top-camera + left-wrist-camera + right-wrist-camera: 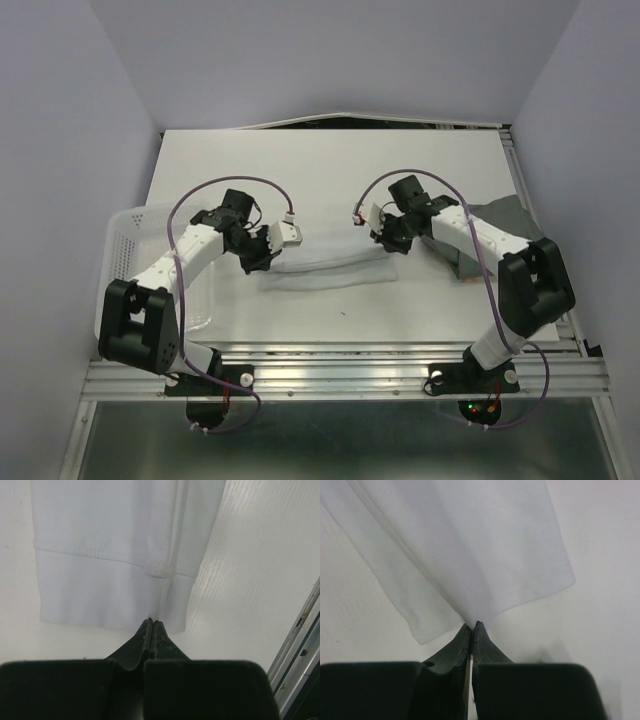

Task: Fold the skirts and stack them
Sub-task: Fold the skirt

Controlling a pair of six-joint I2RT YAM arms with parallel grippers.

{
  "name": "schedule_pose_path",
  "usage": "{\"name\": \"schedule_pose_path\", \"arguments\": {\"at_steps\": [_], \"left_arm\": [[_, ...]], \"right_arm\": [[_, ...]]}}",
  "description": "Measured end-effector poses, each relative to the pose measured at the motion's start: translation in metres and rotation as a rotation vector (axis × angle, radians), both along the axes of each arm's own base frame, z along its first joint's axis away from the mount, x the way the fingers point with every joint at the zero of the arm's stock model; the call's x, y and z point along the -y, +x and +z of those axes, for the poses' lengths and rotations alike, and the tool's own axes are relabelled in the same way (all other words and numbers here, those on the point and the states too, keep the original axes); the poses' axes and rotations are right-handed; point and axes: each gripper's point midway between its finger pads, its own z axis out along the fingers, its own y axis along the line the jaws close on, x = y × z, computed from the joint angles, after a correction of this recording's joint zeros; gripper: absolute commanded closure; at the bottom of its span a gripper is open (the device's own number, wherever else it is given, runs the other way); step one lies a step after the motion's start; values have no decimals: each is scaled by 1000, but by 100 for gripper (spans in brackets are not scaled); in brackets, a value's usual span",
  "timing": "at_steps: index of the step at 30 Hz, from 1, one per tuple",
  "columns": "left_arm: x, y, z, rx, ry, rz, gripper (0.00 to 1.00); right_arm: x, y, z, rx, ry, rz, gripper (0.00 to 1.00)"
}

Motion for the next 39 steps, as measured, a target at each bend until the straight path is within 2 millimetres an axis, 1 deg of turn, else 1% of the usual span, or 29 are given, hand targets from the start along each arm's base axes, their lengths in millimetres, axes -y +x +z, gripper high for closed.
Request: {"name": "schedule_pose_path", "arguments": {"at_steps": [3,11,13,15,18,19,20,21,22,23,24,27,30,32,33,34,36,37,38,39], "left_arm": [[1,2,6,7,-1,-1,100],[-2,-5,12,14,1,-13,100],[-3,-8,7,5,4,-17,100],[-3,-13,3,-8,8,-24,100],[-2,-23,-8,-35,16,-44,100],[-1,-25,-11,-43,18,-50,96],[-1,-27,-14,-48,21,-54,91],[0,-30,-18,-58,24,-62,74],[0,-33,-21,-66,25,-68,67],[1,-36,-24,-75,27,-71,62],[1,-40,-26,-84,31,-82,50],[3,-48,-28,-104,34,-101,49],[5,-53,-24,-114,26,-106,50],[6,-55,-16,-114,15,-101,53],[8,-53,-8,-105,-3,-90,53],[11,-50,0,-94,-22,-83,58],[17,-39,19,-73,-75,-39,64],[21,-29,29,-54,-110,-8,65],[25,-24,35,-46,-131,12,65],[28,-15,40,-27,-157,41,65]], "right_arm": [[-3,7,9,27,7,-1,99],[1,1,12,26,5,3,99],[3,-3,9,21,3,6,99],[4,-11,0,0,-8,14,99],[6,-17,-8,-17,-17,20,99],[6,-19,-11,-24,-21,22,98],[7,-21,-14,-29,-25,26,94],[7,-22,-15,-32,-26,27,87],[7,-23,-16,-33,-27,30,52],[8,-23,-17,-34,-27,34,38],[8,-24,-18,-36,-26,35,34],[9,-25,-19,-36,-33,38,34],[9,-26,-17,-44,-28,20,34],[6,-26,-9,-59,-14,-2,33],[3,-24,-3,-58,1,-9,33],[-3,-20,7,-51,29,-23,34],[-14,-11,27,-39,79,-39,35],[-21,-4,39,-28,110,-48,36],[-31,7,55,-7,154,-55,37],[-36,13,62,2,172,-56,37]]}}
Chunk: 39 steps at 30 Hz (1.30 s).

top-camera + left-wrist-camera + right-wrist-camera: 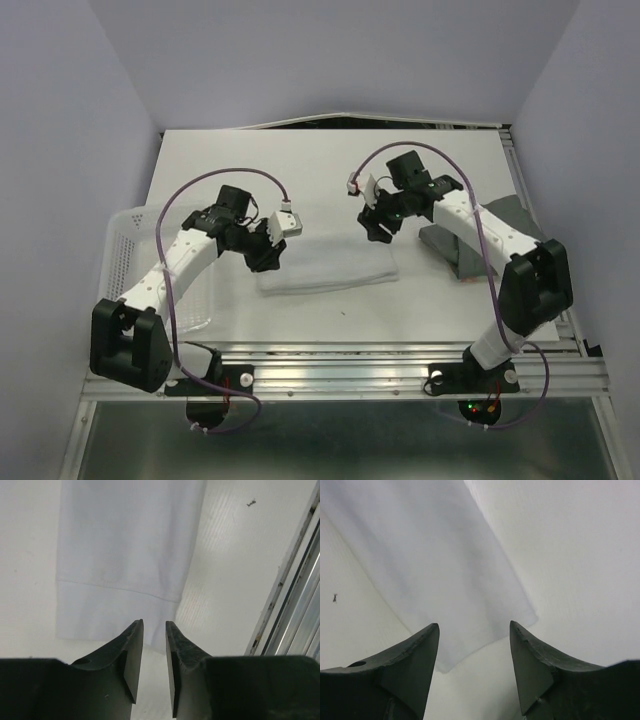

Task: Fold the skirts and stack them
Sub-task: Fold the skirt

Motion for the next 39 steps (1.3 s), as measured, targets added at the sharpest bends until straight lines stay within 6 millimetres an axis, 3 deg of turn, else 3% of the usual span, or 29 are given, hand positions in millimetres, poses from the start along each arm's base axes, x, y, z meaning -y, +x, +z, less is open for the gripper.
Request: {"name": "schedule_pose_path", "arguments": {"at_steps": [3,6,9,12,17,19,21,24,26,29,32,34,39], "left_arm": [[6,10,0,-16,-38,82,68],[8,15,-12,-61,-25,130,71],[6,18,-39,-140,30,170,74],[-2,17,-67,-209,109,192,76],[-16,18,-98,-243,231,207,83],[-17,29,-100,-242,265,218,84],[-14,52,-99,-221,296,231,83],[-6,102,-96,-148,315,262,80],[5,150,-91,-57,302,292,75],[13,185,-85,16,277,313,71],[21,191,-67,22,201,323,63],[26,190,-47,19,122,334,63],[44,172,24,8,-150,407,75]], "right_arm": [[-20,24,7,-3,49,-5,42],[-25,33,-28,-75,20,-14,44],[-21,31,-73,-170,-42,-27,45],[-15,26,-103,-228,-94,-36,45],[-4,9,-106,-233,-109,-38,43],[1,-5,-106,-248,-102,-46,43],[7,-26,-106,-290,-91,-66,42],[9,-54,-103,-373,-54,-101,40],[4,-71,-99,-440,-20,-111,37],[-9,-90,-84,-521,42,-106,35],[-25,-104,-58,-585,138,-93,35],[-37,-106,-36,-606,204,-91,35],[-62,-72,10,-562,339,-104,40]]}}
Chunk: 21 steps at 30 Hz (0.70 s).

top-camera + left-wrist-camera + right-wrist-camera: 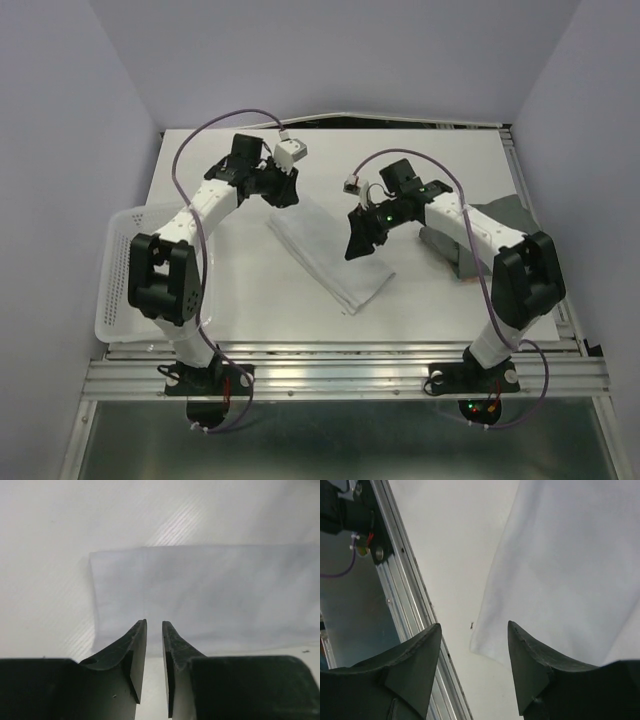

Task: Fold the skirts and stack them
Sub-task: Fold the skirt

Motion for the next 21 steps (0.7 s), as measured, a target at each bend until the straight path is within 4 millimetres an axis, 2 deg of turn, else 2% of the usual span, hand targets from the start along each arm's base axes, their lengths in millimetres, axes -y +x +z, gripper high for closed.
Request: {"name": "schedule_pose_path", "arguments": {"at_steps": [1,2,3,4,6,7,9,11,15,18,21], "left_arm": [[4,-10,15,6,-67,8,79],[8,-19,20,-6,-121,16,82],[13,-27,22,-26,-166,22,85],[17,-38,16,-76,-220,39,89],[22,-49,-3,-157,-252,57,94],[23,-54,-19,-214,-259,74,99],[21,-64,-59,-349,-256,130,100],[11,-73,-88,-446,-241,192,100],[-19,-69,-117,-531,-214,313,100],[-28,-57,-120,-546,-216,344,100],[-24,-36,-118,-526,-205,331,100]], "right_arm": [[-5,15,5,19,19,-14,42],[-8,26,7,25,29,-23,43],[-12,38,6,30,34,-33,44],[-17,55,0,24,38,-45,45],[-23,74,-15,15,32,-57,47],[-24,83,-25,3,22,-64,49],[-25,94,-48,-30,-1,-76,50],[-23,98,-68,-63,-25,-87,52],[-12,100,-95,-111,-60,-110,53],[5,96,-108,-144,-64,-142,53],[18,83,-112,-192,-43,-168,52]]}}
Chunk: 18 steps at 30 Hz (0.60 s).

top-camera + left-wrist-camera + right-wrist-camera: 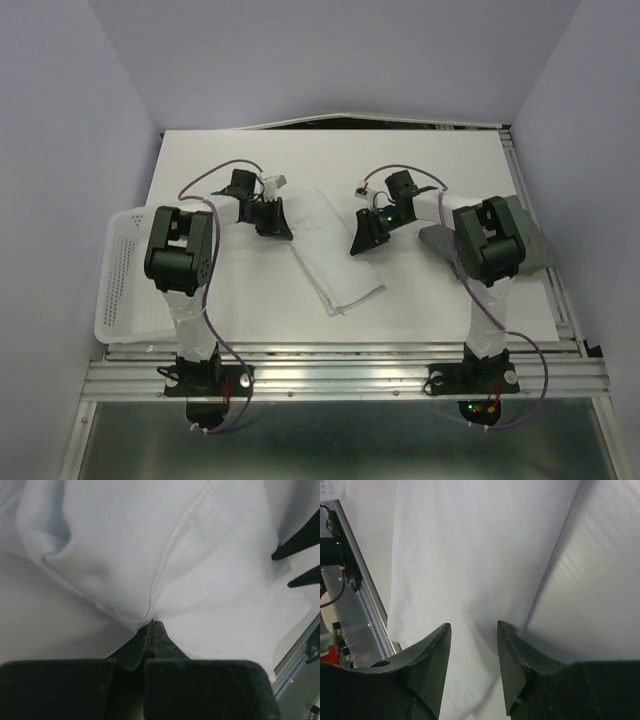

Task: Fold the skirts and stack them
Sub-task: Fold the skirt

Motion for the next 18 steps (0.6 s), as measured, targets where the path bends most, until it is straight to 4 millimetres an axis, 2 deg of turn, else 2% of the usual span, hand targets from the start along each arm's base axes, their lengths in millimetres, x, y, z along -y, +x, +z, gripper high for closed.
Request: {"name": "schedule_pose_path", "arguments": {"at_steps": [4,5,7,8,11,15,16,18], "left_arm": [[5,22,3,60,40,-39,99],[5,26,4,76,56,-51,90],[5,34,11,129,87,-93,78],[6,35,14,153,97,-109,67],[3,29,35,281,167,-170,52],[12,-5,103,556,260,-278,52],[25,-23,133,677,277,-321,52],[41,-50,163,840,306,-380,52]], "right_arm": [[8,-36,8,-63,35,-23,48],[8,-44,10,-86,43,-25,48],[4,-57,16,-132,59,-29,47],[1,-60,20,-146,71,-26,47],[-7,-65,39,-154,112,-19,46],[-14,-61,71,-104,156,-16,45],[-17,-52,83,-69,171,-15,45],[-22,-40,95,-21,186,-15,48]]}}
